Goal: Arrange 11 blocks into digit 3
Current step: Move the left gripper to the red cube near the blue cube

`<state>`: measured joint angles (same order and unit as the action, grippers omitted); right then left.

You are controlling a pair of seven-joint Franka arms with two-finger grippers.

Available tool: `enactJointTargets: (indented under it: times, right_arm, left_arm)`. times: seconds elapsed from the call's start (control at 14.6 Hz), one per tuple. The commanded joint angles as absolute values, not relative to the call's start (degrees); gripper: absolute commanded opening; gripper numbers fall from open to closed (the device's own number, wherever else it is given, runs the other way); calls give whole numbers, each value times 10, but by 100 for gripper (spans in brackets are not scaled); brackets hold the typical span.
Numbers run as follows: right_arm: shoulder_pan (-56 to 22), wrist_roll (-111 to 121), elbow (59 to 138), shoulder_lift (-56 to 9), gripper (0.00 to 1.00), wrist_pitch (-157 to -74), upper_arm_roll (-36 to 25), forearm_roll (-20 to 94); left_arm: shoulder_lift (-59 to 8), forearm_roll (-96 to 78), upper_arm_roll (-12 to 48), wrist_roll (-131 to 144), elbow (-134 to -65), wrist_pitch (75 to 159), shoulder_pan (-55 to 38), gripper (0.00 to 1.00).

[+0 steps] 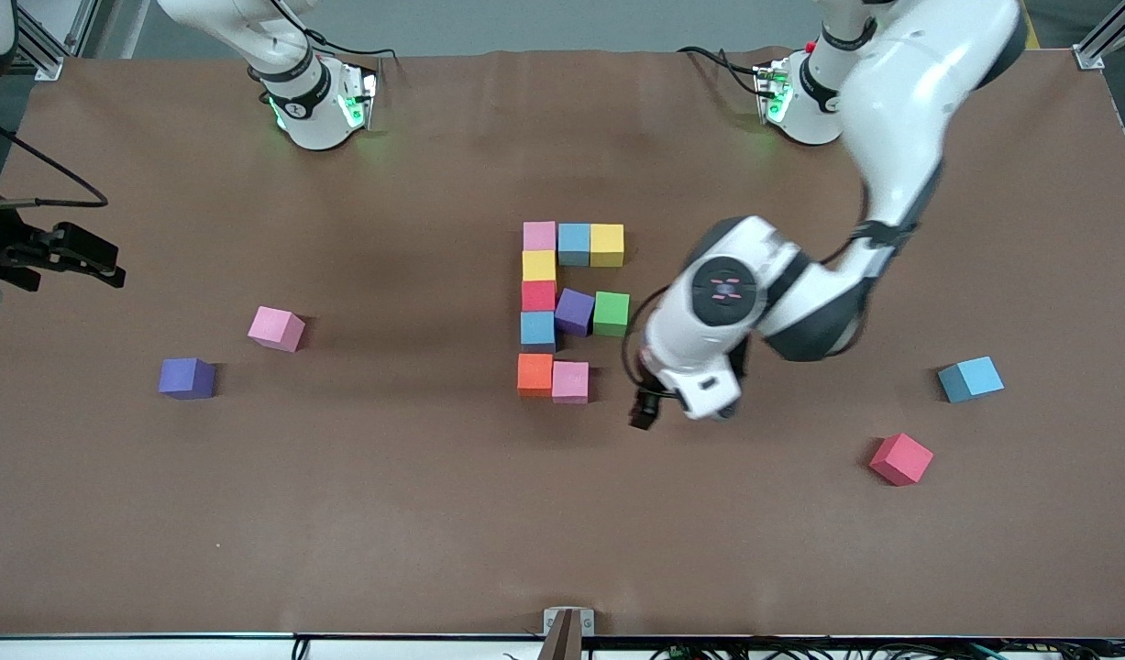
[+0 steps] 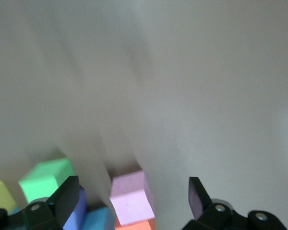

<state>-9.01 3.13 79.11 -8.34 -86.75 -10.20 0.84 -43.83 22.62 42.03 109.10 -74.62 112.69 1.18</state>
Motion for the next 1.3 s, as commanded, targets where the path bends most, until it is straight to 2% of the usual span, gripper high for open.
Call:
enactJointTargets:
  times: [0.0, 0.41, 0.75, 1.1, 1.24]
  right_arm:
    - [-90, 35, 788, -79, 100, -890, -100, 3]
    - [-94, 35, 787, -77, 100, -900, -99, 8]
    - [-95, 36, 787, -76, 100, -899, -98, 1]
    - [-87, 35, 788, -79, 100, -924, -101, 1]
    - [-89, 35, 788, -79, 100, -918, -101, 1]
  left_arm:
    - [-432, 221, 472, 964, -783, 1099, 125, 100]
    - [-439, 356, 472, 690, -847, 1098, 253, 100]
    - [-456, 374, 466, 454, -846, 1127, 319, 100]
    - [-465, 376, 417, 473, -842, 1173, 319, 100]
    - [-484, 379, 414, 520, -836, 1210, 319, 100]
